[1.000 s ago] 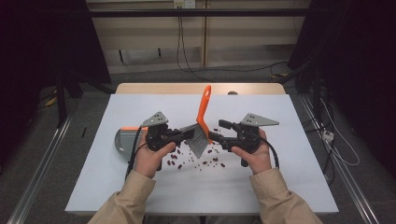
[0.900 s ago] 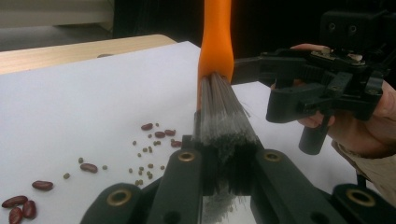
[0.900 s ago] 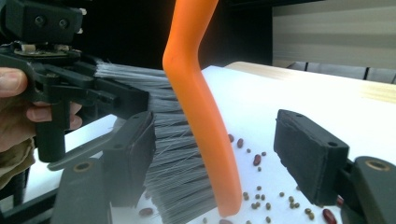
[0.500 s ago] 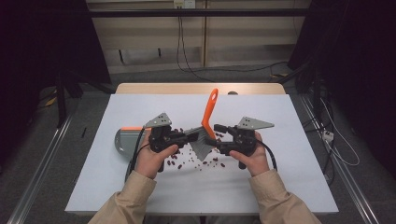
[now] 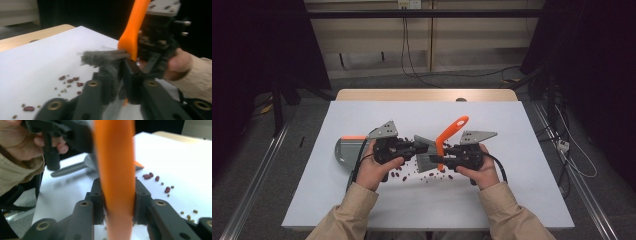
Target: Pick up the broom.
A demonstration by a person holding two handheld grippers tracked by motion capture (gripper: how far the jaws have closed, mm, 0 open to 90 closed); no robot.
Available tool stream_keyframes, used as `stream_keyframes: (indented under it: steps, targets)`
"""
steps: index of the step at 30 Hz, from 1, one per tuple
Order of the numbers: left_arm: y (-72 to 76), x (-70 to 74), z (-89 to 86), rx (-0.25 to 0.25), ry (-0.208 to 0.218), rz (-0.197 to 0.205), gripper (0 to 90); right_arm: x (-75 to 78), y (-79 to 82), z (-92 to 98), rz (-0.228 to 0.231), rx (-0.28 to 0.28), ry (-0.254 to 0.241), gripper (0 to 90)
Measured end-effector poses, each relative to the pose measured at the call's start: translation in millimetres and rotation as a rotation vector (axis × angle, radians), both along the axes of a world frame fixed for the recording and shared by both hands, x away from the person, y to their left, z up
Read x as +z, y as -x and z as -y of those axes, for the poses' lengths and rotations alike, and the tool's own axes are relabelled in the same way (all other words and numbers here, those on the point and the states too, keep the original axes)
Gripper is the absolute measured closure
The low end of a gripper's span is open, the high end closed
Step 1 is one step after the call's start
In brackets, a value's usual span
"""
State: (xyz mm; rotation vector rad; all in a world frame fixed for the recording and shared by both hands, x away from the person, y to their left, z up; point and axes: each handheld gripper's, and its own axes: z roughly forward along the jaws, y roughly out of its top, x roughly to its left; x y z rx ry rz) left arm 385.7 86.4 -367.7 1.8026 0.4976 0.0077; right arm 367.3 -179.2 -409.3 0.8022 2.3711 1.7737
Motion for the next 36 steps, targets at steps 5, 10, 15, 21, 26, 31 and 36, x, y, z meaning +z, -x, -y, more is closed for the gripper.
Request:
stream_keyframes:
  steps: [5,10,15,21,26,31,36]
  targets:
    - [-1.7,2.5,-7.3,0.061,-0.010,0.013,60.7,5.1,0.2,6.8,-0.042,-0.053,0.027,69.7]
    - [-3.5,3.4,-14.1,0.115,-0.046,0.021,39.0,14.3,-1.1,24.2,-0.080,-0.142,0.056,69.8]
    - [-4.3,3.8,-20.5,0.140,-0.080,0.038,28.7,24.7,-0.9,41.8,-0.069,-0.234,0.104,69.8]
    - [-5.0,4.0,-29.0,0.169,-0.096,0.053,19.6,24.6,-1.9,64.3,-0.086,-0.327,0.138,69.9]
    - [-6.4,1.2,-35.9,0.187,-0.131,0.051,15.3,21.2,-1.3,75.3,-0.092,-0.364,0.168,69.8]
    - [-6.4,-6.0,-47.5,0.209,-0.154,0.047,14.8,19.8,-1.3,80.1,-0.105,-0.379,0.232,69.9]
    - [-5.5,-11.0,-61.5,0.235,-0.173,0.043,14.4,23.0,-1.9,88.9,-0.119,-0.413,0.265,70.0]
